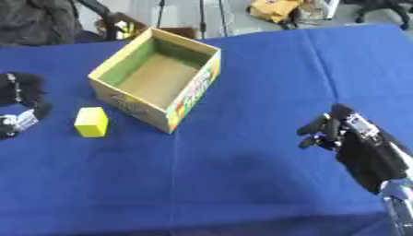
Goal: Pick up objects on the table and place them in the box.
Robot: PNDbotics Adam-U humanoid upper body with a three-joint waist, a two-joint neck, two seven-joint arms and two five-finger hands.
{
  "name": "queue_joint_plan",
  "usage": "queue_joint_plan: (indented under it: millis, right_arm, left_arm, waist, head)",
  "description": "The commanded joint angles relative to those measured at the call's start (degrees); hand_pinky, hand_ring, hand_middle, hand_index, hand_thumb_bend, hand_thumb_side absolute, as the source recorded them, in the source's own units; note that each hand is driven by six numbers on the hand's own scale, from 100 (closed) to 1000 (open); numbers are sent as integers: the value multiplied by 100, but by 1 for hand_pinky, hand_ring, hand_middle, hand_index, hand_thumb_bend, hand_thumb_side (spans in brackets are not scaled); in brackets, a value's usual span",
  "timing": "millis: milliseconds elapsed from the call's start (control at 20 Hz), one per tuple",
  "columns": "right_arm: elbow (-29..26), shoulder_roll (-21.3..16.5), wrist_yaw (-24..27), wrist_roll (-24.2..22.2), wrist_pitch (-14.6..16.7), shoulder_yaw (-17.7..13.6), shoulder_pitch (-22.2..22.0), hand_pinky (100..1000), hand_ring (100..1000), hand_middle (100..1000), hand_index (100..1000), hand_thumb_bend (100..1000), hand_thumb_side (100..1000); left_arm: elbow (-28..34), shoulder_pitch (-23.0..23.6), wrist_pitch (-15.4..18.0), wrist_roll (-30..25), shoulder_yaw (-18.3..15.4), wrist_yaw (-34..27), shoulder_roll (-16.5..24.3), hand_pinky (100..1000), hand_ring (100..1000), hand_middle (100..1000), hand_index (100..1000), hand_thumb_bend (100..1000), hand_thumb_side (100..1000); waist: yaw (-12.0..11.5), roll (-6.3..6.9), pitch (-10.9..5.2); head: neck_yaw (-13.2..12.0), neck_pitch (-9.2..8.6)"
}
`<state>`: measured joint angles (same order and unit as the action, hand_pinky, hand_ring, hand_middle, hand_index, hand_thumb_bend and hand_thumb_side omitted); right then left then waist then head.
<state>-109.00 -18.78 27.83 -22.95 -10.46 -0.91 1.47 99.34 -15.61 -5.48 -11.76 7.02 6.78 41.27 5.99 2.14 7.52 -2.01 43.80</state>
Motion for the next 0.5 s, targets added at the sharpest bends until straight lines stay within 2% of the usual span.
queue_joint_plan:
  millis: [50, 300, 500]
  right_arm:
    - [-73, -127, 0, -23, -6, 4, 26, 576, 659, 483, 385, 100, 619]
    - [-70, -132, -2, -37, -15, 18, 37, 576, 658, 483, 385, 100, 619]
    - [-65, -131, -7, -39, -20, 20, 33, 576, 658, 483, 385, 100, 619]
  left_arm:
    - [-209, -317, -75, -291, 224, 296, 406, 622, 658, 683, 806, 589, 378]
    - [-825, -898, -3, -737, 708, 741, 446, 614, 642, 685, 797, 578, 324]
    - [-1288, -1201, 139, -1101, 889, 1106, 365, 589, 613, 653, 777, 564, 312]
  waist:
    - [22, 8, -73]
    - [88, 24, -78]
    - [125, 32, -80]
  head:
    - [-37, 32]
    - [-64, 32]
    - [-68, 32]
